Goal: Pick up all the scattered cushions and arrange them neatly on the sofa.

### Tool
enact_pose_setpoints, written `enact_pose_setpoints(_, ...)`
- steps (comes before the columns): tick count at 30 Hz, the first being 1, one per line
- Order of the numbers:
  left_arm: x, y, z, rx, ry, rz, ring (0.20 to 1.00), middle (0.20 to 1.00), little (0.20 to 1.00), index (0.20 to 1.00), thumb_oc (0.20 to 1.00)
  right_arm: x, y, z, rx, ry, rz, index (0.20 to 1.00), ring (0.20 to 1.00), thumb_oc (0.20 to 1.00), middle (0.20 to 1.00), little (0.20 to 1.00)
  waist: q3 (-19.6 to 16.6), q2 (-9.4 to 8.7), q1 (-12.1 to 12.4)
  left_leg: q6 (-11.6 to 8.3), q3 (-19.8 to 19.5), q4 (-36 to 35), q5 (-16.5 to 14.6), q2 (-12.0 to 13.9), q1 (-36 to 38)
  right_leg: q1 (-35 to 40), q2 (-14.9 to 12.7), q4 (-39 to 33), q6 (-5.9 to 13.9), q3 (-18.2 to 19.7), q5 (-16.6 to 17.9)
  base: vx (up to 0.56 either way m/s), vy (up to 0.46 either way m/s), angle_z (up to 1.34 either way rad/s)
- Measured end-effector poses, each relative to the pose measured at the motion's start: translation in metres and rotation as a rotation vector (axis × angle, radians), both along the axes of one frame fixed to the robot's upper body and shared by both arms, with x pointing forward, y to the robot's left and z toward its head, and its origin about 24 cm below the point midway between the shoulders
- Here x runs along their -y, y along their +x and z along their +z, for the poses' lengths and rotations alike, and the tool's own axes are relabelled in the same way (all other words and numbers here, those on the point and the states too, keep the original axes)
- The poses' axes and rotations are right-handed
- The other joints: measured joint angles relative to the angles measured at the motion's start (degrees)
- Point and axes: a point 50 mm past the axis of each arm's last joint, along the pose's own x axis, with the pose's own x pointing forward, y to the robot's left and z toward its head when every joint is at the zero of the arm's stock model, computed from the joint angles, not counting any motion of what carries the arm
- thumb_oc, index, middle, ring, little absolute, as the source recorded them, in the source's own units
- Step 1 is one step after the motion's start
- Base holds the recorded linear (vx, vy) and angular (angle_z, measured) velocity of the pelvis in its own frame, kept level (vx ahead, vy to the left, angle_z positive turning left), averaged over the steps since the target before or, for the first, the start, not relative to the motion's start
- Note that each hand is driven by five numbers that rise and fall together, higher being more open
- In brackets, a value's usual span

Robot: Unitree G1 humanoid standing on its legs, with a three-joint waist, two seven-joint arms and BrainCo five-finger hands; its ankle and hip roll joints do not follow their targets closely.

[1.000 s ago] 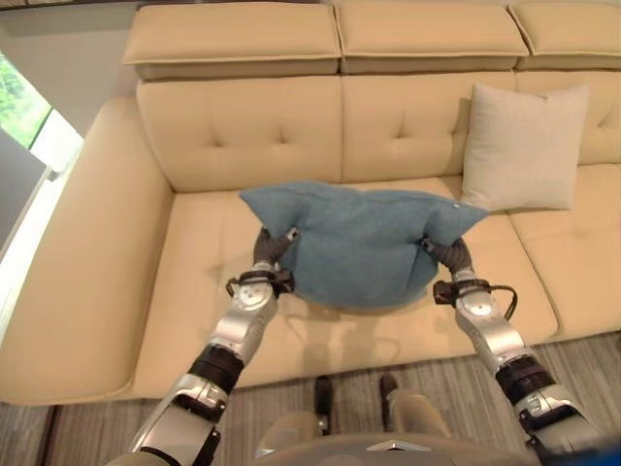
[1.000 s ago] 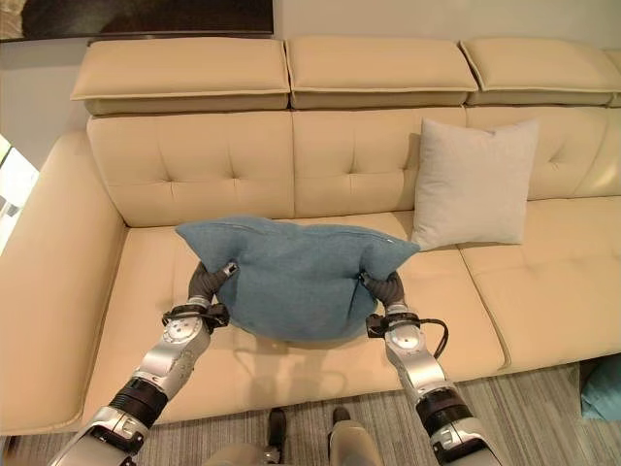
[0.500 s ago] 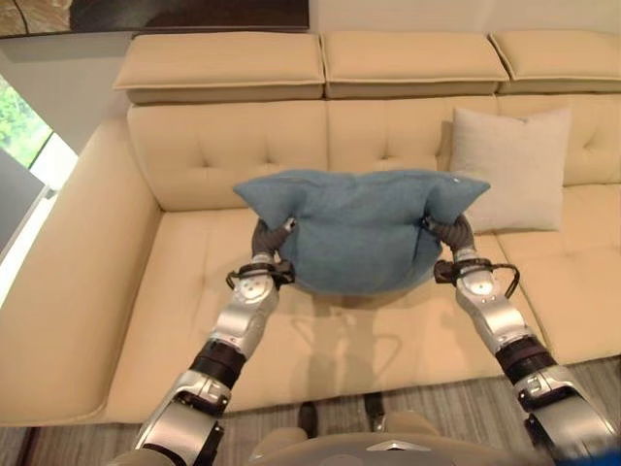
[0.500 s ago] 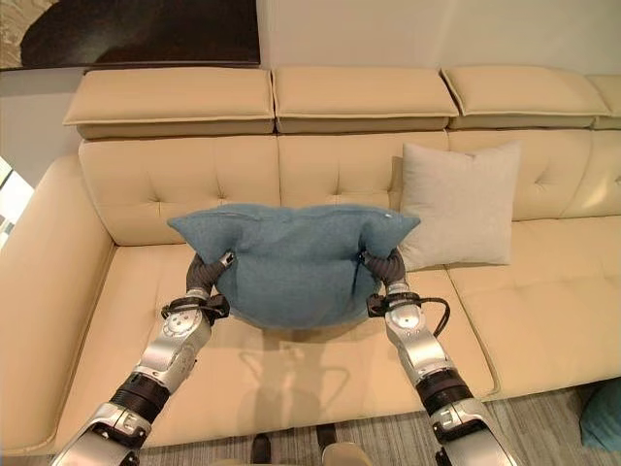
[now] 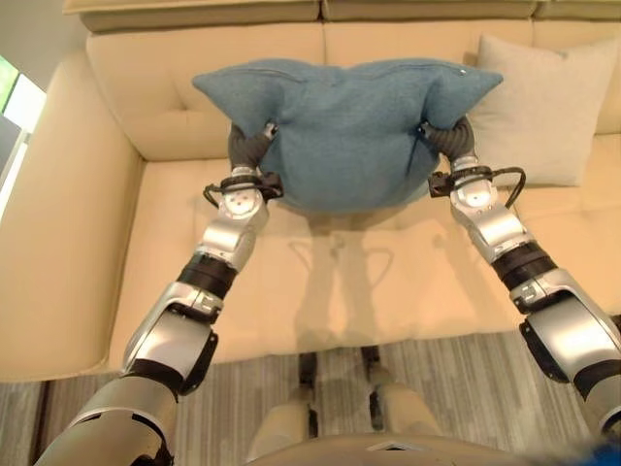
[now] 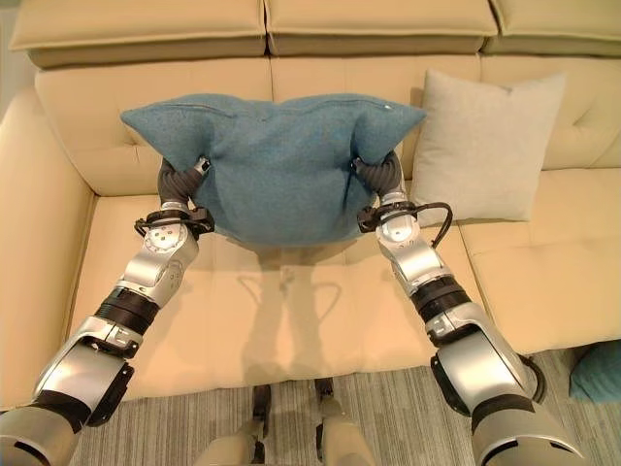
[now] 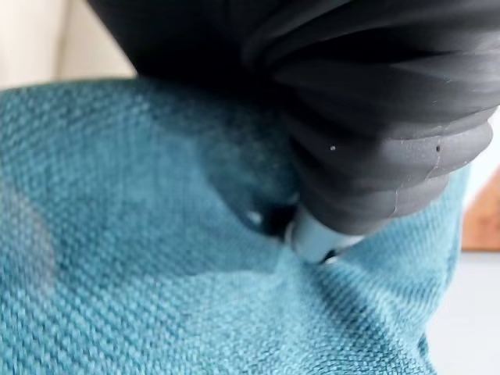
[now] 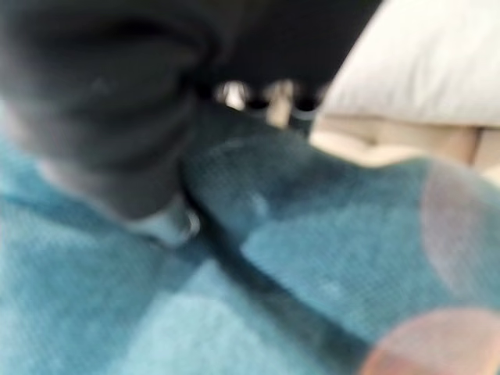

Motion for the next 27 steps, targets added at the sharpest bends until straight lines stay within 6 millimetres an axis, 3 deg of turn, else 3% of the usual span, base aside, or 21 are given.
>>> enact_pose_setpoints(6, 0.006, 0.014, 0.034, 0.062, 0.039, -0.005, 0.200, 0.200, 0.200, 0.200, 0.200, 0.007, 0.012, 0.037, 0.059, -0.058, -0.042, 0.200, 0.200, 0.200, 0.200, 0.200, 0.0, 0.02, 0.9, -1.18, -0.6, 0.3, 1.1, 0.3, -8.5, -8.1, 0.2, 0.0, -0.30, -0.6, 1.0, -0.07, -0.013, 0.05)
enact_pose_setpoints(8, 0.004, 0.020, 0.042, 0.062, 0.070, 0.009, 0.200, 0.200, 0.200, 0.200, 0.200, 0.007, 0.014, 0.040, 0.057, -0.076, -0.050, 0.200, 0.200, 0.200, 0.200, 0.200, 0.1, 0.13, 0.8, -1.55, -1.3, 0.3, 1.5, 0.5, -10.9, -10.3, 0.4, 0.0, -0.57, -1.2, 1.2, -0.04, -0.030, 0.13)
enact_pose_setpoints(11, 0.009, 0.024, 0.070, 0.139, 0.081, 0.009, 0.200, 0.200, 0.200, 0.200, 0.200, 0.009, 0.017, 0.063, 0.121, -0.097, -0.066, 0.200, 0.200, 0.200, 0.200, 0.200, 0.0, 0.28, 0.8, -2.01, -1.6, 0.7, 1.8, 0.6, -15.4, -14.5, 0.5, 0.0, -0.84, -1.6, 1.6, -0.01, 0.008, 0.06)
enact_pose_setpoints(12, 0.011, 0.024, 0.073, 0.150, 0.086, -0.001, 0.564, 0.564, 0.564, 0.564, 0.564, 0.013, 0.017, 0.066, 0.126, -0.100, -0.082, 0.200, 0.200, 0.200, 0.200, 0.200, 0.0, 0.33, 0.9, -2.01, -1.6, 0.8, 1.8, 0.6, -15.8, -14.9, 0.5, 0.0, -0.84, -1.6, 1.6, 0.00, 0.000, 0.00)
enact_pose_setpoints(13, 0.011, 0.025, 0.072, 0.146, 0.084, -0.002, 1.000, 1.000, 1.000, 1.000, 1.000, 0.013, 0.018, 0.065, 0.125, -0.104, -0.087, 0.253, 0.253, 0.253, 0.253, 0.253, 0.0, 0.34, 0.9, -2.01, -1.6, 0.9, 1.8, 0.6, -15.8, -14.9, 0.5, 0.0, -0.84, -1.7, 1.6, 0.00, 0.000, 0.00)
enact_pose_setpoints(14, 0.011, 0.026, 0.070, 0.140, 0.083, 0.002, 1.000, 1.000, 1.000, 1.000, 1.000, 0.015, 0.019, 0.066, 0.123, -0.118, -0.097, 0.335, 0.335, 0.335, 0.335, 0.335, 0.0, 0.36, 1.0, -2.01, -1.6, 0.9, 1.8, 0.6, -15.9, -14.9, 0.5, 0.0, -0.84, -1.7, 1.6, 0.00, 0.000, 0.00)
enact_pose_setpoints(15, 0.010, 0.026, 0.071, 0.136, 0.088, 0.006, 1.000, 1.000, 1.000, 1.000, 1.000, 0.017, 0.019, 0.067, 0.123, -0.147, -0.112, 1.000, 1.000, 1.000, 1.000, 1.000, 0.0, 0.37, 1.1, -2.01, -1.6, 1.0, 1.8, 0.6, -15.9, -14.9, 0.5, 0.0, -0.84, -1.7, 1.6, 0.00, 0.000, 0.00)
enact_pose_setpoints(24, -0.006, 0.032, 0.075, 0.109, 0.133, 0.083, 1.000, 1.000, 1.000, 1.000, 1.000, 0.033, 0.026, 0.072, 0.097, -0.361, -0.250, 1.000, 1.000, 1.000, 1.000, 1.000, 0.0, 0.51, 1.3, -2.02, -1.7, 1.3, 1.9, 0.6, -14.8, -13.5, 0.4, 0.0, -0.91, -2.0, 1.6, 0.01, 0.002, 0.01)
enact_pose_setpoints(27, -0.027, 0.031, 0.080, 0.104, 0.209, 0.151, 1.000, 1.000, 1.000, 1.000, 1.000, 0.044, 0.027, 0.072, 0.074, -0.446, -0.327, 1.000, 1.000, 1.000, 1.000, 1.000, -0.1, 0.68, 1.2, -2.03, -1.6, 1.2, 1.9, 0.6, -13.7, -12.5, 0.5, 0.0, -0.91, -1.9, 1.6, 0.00, 0.000, 0.00)
